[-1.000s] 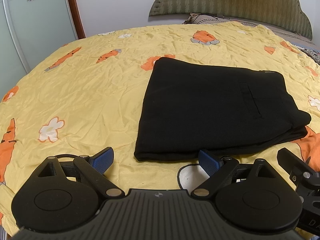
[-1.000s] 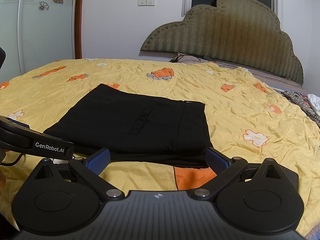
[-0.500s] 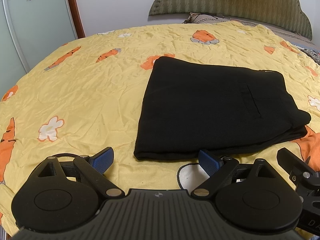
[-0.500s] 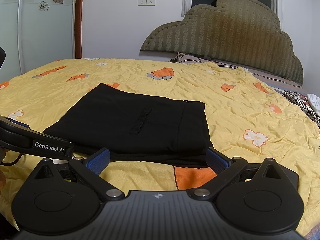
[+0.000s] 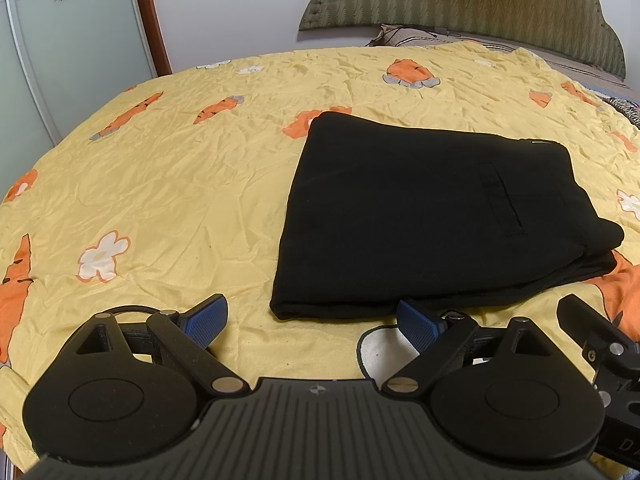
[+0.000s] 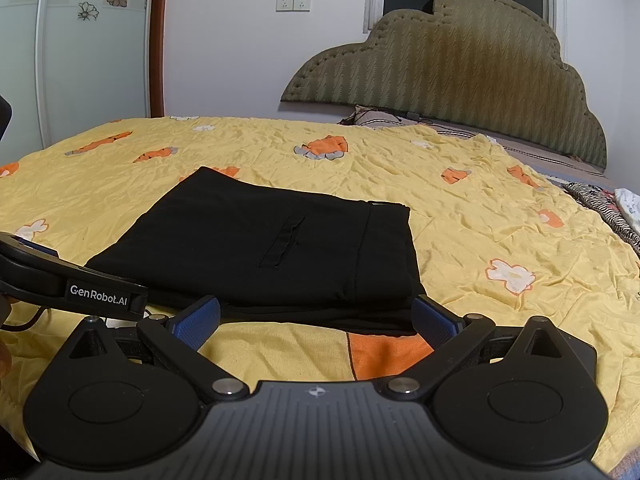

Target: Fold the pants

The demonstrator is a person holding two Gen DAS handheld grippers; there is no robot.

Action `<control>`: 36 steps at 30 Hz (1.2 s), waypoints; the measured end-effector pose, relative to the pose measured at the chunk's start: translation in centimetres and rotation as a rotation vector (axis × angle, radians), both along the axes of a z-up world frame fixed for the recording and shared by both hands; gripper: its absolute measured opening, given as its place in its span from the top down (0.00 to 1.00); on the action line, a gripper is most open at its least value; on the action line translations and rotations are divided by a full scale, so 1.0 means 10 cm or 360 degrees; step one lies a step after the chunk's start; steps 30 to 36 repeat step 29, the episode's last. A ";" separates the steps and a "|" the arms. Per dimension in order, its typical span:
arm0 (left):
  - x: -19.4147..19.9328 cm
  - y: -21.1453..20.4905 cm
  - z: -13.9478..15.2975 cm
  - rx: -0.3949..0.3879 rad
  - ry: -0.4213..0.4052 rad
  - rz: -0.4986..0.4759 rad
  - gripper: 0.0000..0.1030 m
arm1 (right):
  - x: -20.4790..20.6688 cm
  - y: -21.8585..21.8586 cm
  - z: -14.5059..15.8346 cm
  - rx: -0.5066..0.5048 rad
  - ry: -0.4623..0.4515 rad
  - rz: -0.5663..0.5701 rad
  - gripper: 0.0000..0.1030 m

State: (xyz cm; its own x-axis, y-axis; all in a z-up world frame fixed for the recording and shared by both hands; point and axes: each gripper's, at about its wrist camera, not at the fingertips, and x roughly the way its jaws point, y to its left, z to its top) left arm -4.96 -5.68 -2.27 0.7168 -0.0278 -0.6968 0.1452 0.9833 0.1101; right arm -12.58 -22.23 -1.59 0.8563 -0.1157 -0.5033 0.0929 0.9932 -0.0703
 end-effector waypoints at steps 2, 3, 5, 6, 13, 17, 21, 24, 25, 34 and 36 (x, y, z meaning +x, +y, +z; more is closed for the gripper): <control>0.00 0.00 0.00 0.0001 0.0001 0.0003 0.09 | 0.00 0.00 0.00 0.0000 0.0001 0.0001 0.00; 0.00 0.01 0.00 0.0000 0.0002 0.0003 0.09 | 0.00 0.00 0.00 0.0000 0.0001 0.0002 0.00; 0.01 0.01 -0.01 0.0000 0.0004 0.0004 0.09 | 0.00 0.00 0.00 -0.0002 0.0000 0.0000 0.00; 0.01 0.01 0.00 0.0000 0.0004 0.0005 0.09 | 0.00 0.00 0.00 -0.0001 0.0000 0.0002 0.00; 0.01 0.02 0.00 -0.0002 0.0002 0.0003 0.09 | 0.00 0.00 0.00 -0.0001 0.0000 0.0002 0.00; 0.01 0.02 0.01 0.0000 -0.0004 0.0001 0.09 | 0.00 0.01 0.00 -0.0001 0.0001 0.0000 0.00; 0.01 0.02 0.02 -0.0001 -0.0024 -0.0008 0.09 | 0.00 0.01 0.01 -0.0010 0.0004 -0.0007 0.00; -0.01 0.00 0.02 0.0005 -0.0056 -0.0032 0.09 | 0.01 0.00 0.01 -0.0022 0.0012 -0.0020 0.00; -0.02 -0.01 0.02 0.0015 -0.0069 -0.0038 0.09 | 0.01 -0.01 0.01 -0.0025 0.0018 -0.0027 0.00; -0.01 -0.02 0.03 0.0026 -0.0089 -0.0065 0.09 | 0.03 -0.03 -0.01 -0.0035 0.0044 -0.0046 0.00; -0.01 -0.02 0.03 0.0026 -0.0089 -0.0065 0.09 | 0.03 -0.03 -0.01 -0.0035 0.0044 -0.0046 0.00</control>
